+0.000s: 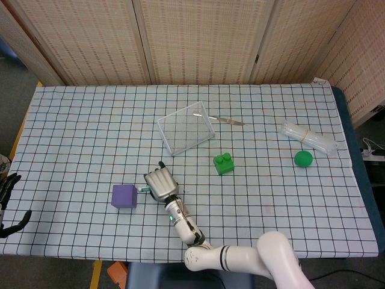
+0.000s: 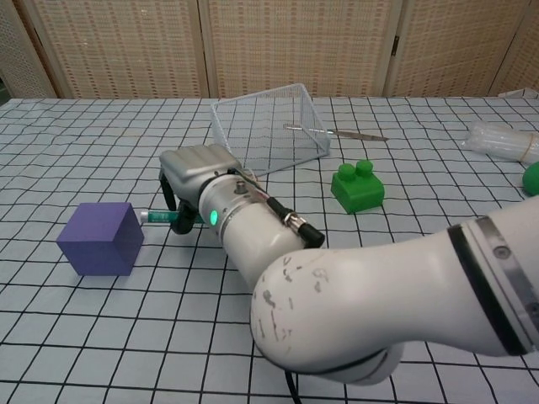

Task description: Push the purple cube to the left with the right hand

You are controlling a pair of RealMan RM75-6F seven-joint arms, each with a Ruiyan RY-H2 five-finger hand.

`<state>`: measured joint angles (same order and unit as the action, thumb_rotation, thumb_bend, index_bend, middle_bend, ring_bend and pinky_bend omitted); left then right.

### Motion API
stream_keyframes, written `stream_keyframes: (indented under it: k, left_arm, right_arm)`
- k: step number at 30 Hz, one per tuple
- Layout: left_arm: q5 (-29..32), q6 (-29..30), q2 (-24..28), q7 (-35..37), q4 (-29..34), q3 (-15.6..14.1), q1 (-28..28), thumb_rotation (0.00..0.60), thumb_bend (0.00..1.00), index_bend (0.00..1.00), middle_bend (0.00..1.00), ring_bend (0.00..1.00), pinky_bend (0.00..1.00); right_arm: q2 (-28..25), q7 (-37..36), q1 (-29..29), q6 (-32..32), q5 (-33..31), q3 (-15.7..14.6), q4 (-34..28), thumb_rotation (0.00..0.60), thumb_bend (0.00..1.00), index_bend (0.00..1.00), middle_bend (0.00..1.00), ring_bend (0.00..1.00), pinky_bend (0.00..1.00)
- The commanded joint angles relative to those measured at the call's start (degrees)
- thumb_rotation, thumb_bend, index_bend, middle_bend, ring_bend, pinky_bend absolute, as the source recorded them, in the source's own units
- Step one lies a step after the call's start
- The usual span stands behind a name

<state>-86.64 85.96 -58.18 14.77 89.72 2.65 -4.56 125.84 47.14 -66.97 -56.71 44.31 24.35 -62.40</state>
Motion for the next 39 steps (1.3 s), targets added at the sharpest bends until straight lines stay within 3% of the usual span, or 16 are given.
stream_keyframes:
  k: [1,6,13,19,24,27,29,31,33,36,39]
  left_arm:
    - [-0.16,0.09,-0.07,-0.42,0.18,-0.07,0.02,0.6,0.38,0.0,0.0,0.0,0.12]
    - [-0.55,0.39,-0.23,-1.47,0.57,-0.22,0.1,0.6,0.38,0.0,0.0,0.0,0.12]
    - [-0.23,0.0,-0.55,-2.75,0.76,-0.21,-0.03,0.6,0.38,0.0,0.0,0.0,0.12]
    - [0.32,-0.87,-1.18,-4.3,0.78,-0.01,-0.54,0.6,0.38,0.0,0.0,0.0,0.12]
    - [0.56,-1.8,-1.9,-6.08,0.84,-0.03,-1.06,0.6,0.38,0.0,0.0,0.0,0.12]
    - [0.76,-2.39,-2.34,-7.15,0.91,-0.06,-1.37,0.6,0.38,0.0,0.0,0.0,0.12]
    - [0.82,-2.65,-2.56,-7.63,0.92,-0.12,-1.48,0.6,0.38,0.0,0.0,0.0,0.12]
    - [0.77,-2.73,-2.71,-8.02,0.94,-0.19,-1.54,0.6,0.38,0.0,0.0,0.0,0.12]
    - [0.73,-2.77,-2.78,-8.21,0.96,-0.24,-1.58,0.6,0.38,0.0,0.0,0.0,0.12]
    - [0.79,-3.14,-2.74,-8.29,0.95,-0.38,-1.67,0.6,0.38,0.0,0.0,0.0,0.12]
    - [0.77,-3.19,-2.69,-8.27,0.92,-0.46,-1.67,0.6,0.38,0.0,0.0,0.0,0.13]
  right_arm:
    - [-4.66,2.48,3.64,-3.3,-0.22,-2.07,-6.36,0.6,0.42,0.95,0.76,0.45,0.18]
    - [-11.74,4.22,9.21,-8.48,0.63,-5.99,-16.36,0.6,0.42,0.95,0.76,0.45,0.18]
    - [-26.17,1.78,20.71,-16.12,4.25,-15.96,-31.78,0.6,0.42,0.93,0.76,0.44,0.18]
    - [-32.91,-3.99,27.81,-18.19,6.84,-21.95,-33.49,0.6,0.42,0.92,0.76,0.43,0.18]
    - [-35.64,-7.94,30.45,-16.39,7.66,-23.48,-32.87,0.6,0.42,0.86,0.73,0.41,0.18]
    - [-36.49,-9.86,31.07,-14.23,8.32,-23.92,-31.84,0.6,0.42,0.72,0.61,0.36,0.17]
    - [-37.29,-9.91,30.95,-11.65,7.39,-24.26,-31.43,0.6,0.42,0.52,0.46,0.28,0.13]
    - [-38.14,-9.42,30.6,-8.97,5.61,-24.4,-31.64,0.6,0.41,0.24,0.29,0.17,0.07]
    - [-38.87,-9.29,30.3,-7.27,4.88,-24.42,-32.12,0.6,0.38,0.07,0.18,0.1,0.04]
    - [-40.11,-10.07,30.26,-5.97,5.01,-24.23,-33.31,0.6,0.31,0.0,0.1,0.05,0.03]
    - [-41.93,-10.24,30.72,-6.81,6.42,-24.32,-35.71,0.6,0.27,0.0,0.05,0.02,0.02]
